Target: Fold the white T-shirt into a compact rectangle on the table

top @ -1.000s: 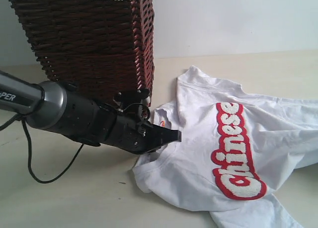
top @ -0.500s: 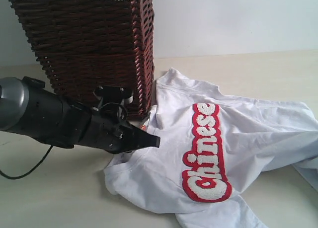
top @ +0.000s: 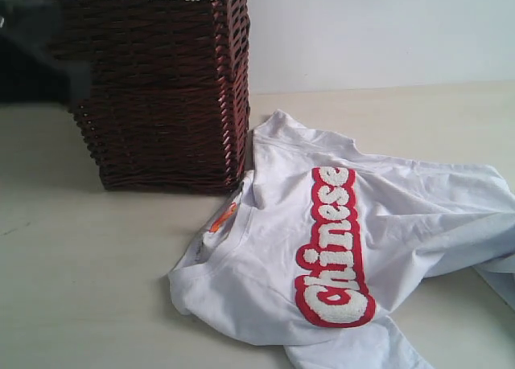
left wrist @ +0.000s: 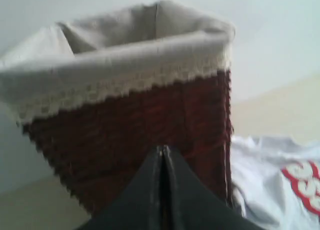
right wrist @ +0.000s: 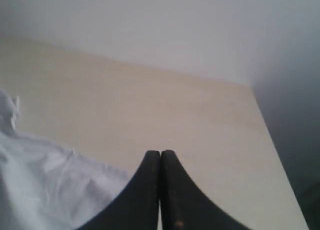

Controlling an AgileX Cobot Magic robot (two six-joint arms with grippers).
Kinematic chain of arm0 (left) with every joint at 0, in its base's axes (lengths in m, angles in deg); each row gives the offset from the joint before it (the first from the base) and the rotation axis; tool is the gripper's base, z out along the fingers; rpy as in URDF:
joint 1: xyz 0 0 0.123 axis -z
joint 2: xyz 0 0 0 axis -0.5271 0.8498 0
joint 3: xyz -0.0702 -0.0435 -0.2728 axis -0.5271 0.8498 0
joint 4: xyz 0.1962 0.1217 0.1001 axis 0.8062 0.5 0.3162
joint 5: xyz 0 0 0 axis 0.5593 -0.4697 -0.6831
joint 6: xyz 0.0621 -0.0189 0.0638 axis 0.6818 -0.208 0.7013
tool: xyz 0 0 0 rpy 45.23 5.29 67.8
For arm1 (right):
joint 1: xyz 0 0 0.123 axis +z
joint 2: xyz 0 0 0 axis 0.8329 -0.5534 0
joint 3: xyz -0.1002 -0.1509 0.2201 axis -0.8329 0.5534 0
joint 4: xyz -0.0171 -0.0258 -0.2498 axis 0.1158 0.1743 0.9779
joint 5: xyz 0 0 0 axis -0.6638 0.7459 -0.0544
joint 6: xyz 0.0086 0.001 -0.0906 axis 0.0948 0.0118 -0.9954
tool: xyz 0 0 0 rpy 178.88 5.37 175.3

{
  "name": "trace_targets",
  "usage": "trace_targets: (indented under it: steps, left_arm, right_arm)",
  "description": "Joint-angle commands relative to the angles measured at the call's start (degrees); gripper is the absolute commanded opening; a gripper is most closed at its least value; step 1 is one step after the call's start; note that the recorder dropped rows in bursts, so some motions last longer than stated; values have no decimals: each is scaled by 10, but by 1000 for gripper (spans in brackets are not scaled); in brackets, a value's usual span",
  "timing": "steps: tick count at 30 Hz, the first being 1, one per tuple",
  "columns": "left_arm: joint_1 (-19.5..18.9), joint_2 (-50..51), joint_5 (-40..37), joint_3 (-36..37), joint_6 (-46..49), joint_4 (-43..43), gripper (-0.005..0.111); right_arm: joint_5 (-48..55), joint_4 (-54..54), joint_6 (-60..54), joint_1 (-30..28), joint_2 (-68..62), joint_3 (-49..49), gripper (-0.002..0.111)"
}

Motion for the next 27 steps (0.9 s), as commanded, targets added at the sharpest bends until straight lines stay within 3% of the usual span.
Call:
trace_targets:
  steps: [1, 9, 13, 18, 27]
  left_arm:
    - [3, -76, -37, 144, 2, -23, 0]
    - [3, -101, -122, 300, -29, -23, 0]
    - [3, -101, -131, 305, -90, -6, 0]
    - [3, -104, -136, 305, -96, -68, 0]
    - [3, -111, -138, 306, -92, -66, 0]
  right_arm:
    - [55, -163, -96, 0, 89, 2, 0]
    - [179, -191, -110, 0, 144, 2, 0]
    - [179, -187, -110, 0, 172, 2, 0]
    - [179, -169, -108, 0, 191, 2, 0]
    - [177, -166, -108, 0, 196, 2, 0]
